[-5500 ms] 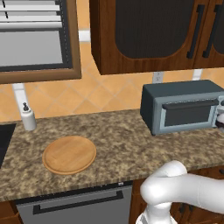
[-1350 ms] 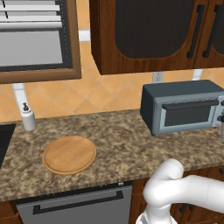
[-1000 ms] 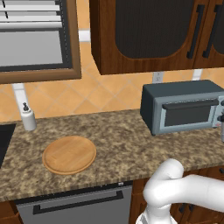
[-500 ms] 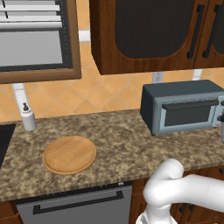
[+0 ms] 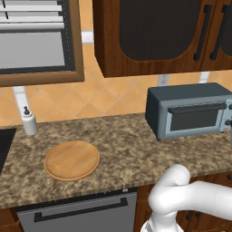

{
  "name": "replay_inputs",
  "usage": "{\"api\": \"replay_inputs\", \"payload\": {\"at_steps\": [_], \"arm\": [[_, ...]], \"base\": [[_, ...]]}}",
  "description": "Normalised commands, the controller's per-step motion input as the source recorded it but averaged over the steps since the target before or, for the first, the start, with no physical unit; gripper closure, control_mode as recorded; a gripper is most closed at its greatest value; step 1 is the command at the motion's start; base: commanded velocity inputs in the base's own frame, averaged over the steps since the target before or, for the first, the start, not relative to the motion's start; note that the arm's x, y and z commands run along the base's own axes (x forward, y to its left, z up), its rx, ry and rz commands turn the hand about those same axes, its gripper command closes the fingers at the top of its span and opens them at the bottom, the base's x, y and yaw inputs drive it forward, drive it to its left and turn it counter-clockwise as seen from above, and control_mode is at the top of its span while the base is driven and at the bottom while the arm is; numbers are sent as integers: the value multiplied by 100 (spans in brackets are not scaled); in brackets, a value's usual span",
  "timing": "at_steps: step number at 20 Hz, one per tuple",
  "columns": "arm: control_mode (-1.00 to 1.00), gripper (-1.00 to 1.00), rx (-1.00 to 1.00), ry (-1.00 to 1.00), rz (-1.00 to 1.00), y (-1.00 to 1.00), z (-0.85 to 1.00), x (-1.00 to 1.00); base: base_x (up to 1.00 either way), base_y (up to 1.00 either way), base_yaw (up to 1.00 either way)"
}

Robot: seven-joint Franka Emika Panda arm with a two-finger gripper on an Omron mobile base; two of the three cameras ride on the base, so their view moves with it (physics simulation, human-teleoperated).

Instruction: Pick up the kebab skewer and baguette bread, and place them inside the toaster oven. Close the toaster oven door and start by setting the timer.

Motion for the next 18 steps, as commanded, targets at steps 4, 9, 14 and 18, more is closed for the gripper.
{"api": "replay_inputs", "payload": {"at_steps": [4, 9, 14, 18], "arm": [[-100, -100, -5, 0, 0, 0, 0, -1], [-100, -100, -4, 0, 0, 2, 0, 0], [-100, -100, -1, 1, 2, 3, 0, -11], [-100, -100, 0, 5, 5, 0, 0, -12]], "base": [[0, 0, 0], [0, 0, 0], [0, 0, 0], [0, 0, 0]]}}
